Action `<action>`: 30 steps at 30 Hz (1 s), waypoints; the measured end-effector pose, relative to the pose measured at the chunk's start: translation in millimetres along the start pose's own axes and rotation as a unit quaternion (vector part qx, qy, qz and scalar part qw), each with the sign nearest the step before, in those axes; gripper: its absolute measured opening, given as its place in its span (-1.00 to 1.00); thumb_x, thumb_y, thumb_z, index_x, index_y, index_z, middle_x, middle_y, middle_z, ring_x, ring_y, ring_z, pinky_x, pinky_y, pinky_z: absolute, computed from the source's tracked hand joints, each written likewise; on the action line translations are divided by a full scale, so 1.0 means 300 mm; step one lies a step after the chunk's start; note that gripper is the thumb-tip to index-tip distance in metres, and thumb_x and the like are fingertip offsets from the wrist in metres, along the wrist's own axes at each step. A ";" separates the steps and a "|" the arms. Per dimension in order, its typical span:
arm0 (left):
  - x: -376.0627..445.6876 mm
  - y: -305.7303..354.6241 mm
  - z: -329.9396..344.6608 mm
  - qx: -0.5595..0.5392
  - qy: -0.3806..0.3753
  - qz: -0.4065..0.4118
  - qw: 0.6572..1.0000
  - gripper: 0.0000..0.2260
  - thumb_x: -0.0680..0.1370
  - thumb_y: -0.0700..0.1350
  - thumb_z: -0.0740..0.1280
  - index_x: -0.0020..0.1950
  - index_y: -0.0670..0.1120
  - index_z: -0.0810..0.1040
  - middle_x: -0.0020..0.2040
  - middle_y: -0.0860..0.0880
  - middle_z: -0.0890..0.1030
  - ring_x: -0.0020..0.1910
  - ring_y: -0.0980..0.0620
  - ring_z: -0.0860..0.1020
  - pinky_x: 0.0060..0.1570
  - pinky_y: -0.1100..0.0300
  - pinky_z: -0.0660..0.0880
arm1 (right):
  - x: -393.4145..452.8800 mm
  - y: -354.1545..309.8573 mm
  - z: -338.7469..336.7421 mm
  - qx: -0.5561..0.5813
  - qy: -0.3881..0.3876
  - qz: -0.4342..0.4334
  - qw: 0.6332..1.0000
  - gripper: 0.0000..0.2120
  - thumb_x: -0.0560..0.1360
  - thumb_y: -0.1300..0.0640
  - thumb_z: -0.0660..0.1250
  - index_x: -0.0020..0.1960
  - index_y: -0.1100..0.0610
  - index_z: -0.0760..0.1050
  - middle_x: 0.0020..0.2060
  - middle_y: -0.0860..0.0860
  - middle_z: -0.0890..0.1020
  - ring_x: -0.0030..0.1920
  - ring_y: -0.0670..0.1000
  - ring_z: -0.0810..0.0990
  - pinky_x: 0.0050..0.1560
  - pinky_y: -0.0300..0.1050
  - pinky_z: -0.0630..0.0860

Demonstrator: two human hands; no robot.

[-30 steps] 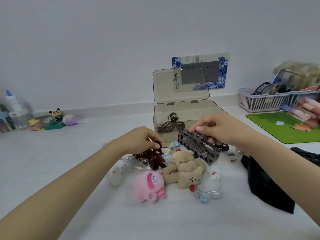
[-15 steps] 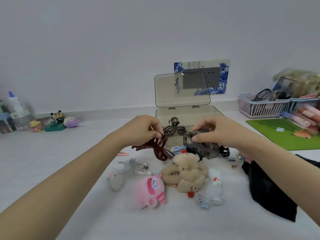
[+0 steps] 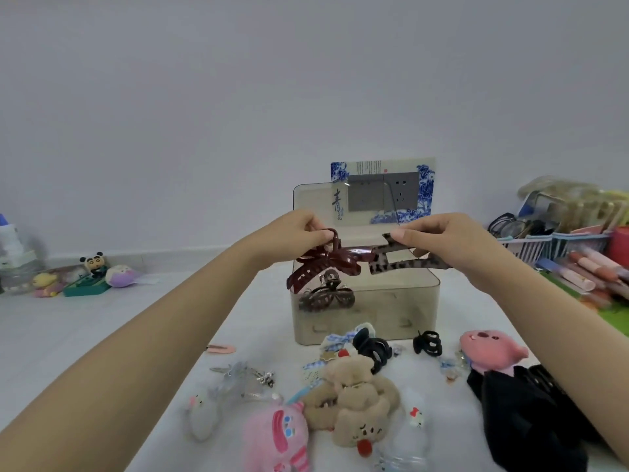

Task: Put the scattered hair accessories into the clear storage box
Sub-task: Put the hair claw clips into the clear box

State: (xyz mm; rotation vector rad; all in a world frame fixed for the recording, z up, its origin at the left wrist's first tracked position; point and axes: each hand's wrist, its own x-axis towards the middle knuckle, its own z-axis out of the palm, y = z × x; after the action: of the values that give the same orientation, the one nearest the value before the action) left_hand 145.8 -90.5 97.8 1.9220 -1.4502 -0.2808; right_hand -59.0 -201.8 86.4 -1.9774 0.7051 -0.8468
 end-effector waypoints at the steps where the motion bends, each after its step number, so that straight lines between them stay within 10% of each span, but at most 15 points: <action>1: 0.028 0.001 -0.001 -0.022 -0.005 0.000 1.000 -0.86 0.56 -0.04 0.28 -0.19 -0.03 0.46 -0.04 -0.10 0.62 -0.06 -0.03 0.54 0.05 0.06 0.47 | 0.022 0.003 -0.004 0.005 0.014 0.005 1.000 -0.85 0.36 -0.07 0.44 -0.17 -0.01 0.64 -0.31 -0.10 0.62 -0.29 -0.08 0.51 -0.37 -0.28 0.39; 9: 0.204 -0.016 0.047 -0.068 -0.036 -0.006 0.997 -0.89 0.50 -0.05 0.36 -0.17 -0.04 0.49 -0.10 0.01 0.56 -0.09 0.08 0.56 0.01 0.21 0.51 | 0.190 0.082 0.031 0.014 0.096 0.032 0.995 -0.90 0.40 0.03 0.43 -0.14 0.03 0.60 -0.19 -0.05 0.62 -0.21 -0.03 0.53 -0.35 -0.20 0.41; 15: 0.234 -0.067 0.085 0.017 -0.167 -0.048 0.985 -0.62 0.44 -0.17 0.42 0.24 -0.07 0.46 0.01 -0.02 0.54 -0.10 0.01 0.59 0.00 0.21 0.58 | 0.241 0.144 0.071 -0.066 0.110 0.047 0.991 -0.54 0.36 -0.01 0.46 0.21 0.07 0.49 0.12 0.03 0.59 0.00 0.02 0.54 -0.09 -0.12 0.48; 22: 0.249 -0.097 0.095 0.131 -0.232 -0.052 0.963 -0.60 0.38 -0.12 0.50 0.20 -0.05 0.57 -0.11 0.16 0.56 -0.03 0.06 0.61 -0.28 0.49 0.49 | 0.239 0.127 0.090 -0.119 0.050 0.019 0.991 -0.39 0.34 -0.02 0.48 0.32 0.12 0.43 0.28 0.05 0.51 0.22 0.05 0.49 0.11 -0.13 0.37; 30: 0.244 -0.149 0.112 0.169 -0.222 -0.051 0.959 -0.77 0.33 -0.10 0.54 -0.08 0.09 0.60 -0.12 0.17 0.59 -0.09 0.10 0.59 -0.13 0.34 0.45 | 0.205 0.061 0.053 -0.134 -0.083 0.010 0.987 -0.60 0.26 0.00 0.54 0.07 0.04 0.62 -0.06 -0.11 0.63 -0.01 -0.08 0.56 0.08 -0.17 0.40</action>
State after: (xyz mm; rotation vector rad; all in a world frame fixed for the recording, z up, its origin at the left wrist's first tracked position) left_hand 186.5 -164.8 61.5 2.3187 -1.7805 -0.5750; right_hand -11.9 -248.1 82.2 -2.2449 0.7709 -0.5896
